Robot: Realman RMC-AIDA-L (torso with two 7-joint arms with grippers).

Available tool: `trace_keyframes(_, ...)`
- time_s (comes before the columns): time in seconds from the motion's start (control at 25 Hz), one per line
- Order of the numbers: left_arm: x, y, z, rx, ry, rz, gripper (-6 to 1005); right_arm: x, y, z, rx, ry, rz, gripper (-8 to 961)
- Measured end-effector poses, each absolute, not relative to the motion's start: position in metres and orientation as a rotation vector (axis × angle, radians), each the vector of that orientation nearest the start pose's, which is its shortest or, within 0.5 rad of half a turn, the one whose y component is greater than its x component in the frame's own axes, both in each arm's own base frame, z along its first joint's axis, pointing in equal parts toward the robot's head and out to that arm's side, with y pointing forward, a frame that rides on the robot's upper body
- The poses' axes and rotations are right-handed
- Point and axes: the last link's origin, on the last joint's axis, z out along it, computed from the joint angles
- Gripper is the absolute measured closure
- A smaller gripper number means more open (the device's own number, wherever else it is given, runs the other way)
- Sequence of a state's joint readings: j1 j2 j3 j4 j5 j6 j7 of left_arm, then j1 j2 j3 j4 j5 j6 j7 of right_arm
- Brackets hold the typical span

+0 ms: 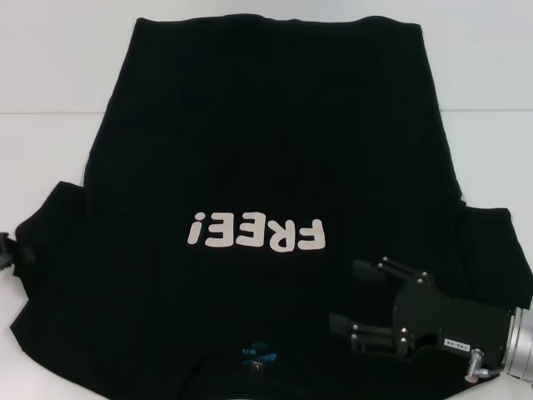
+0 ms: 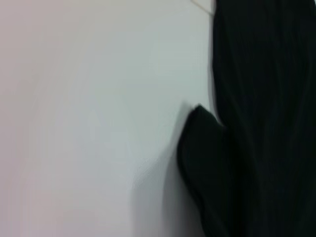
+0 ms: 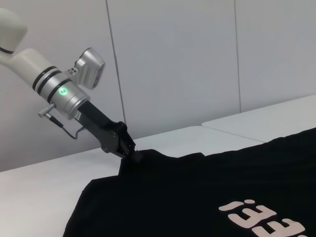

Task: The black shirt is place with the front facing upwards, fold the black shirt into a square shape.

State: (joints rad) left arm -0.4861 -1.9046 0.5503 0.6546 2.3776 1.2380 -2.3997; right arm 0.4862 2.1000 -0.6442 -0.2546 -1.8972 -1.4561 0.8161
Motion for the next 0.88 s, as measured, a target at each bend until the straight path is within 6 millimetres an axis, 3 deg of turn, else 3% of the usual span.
trace_keyframes(0.48,-0.381,0.35,0.13,-1.729,-1.756,-0.378,980,0.285,0.283,-0.065,-2.625,0.43,0.82,12)
trace_keyframes(0.88,-0.366,0.359,0.131,-1.771,-1.762,-0.401,976,0.285,0.283,-0.065,-2.625,0.429,0.821,12)
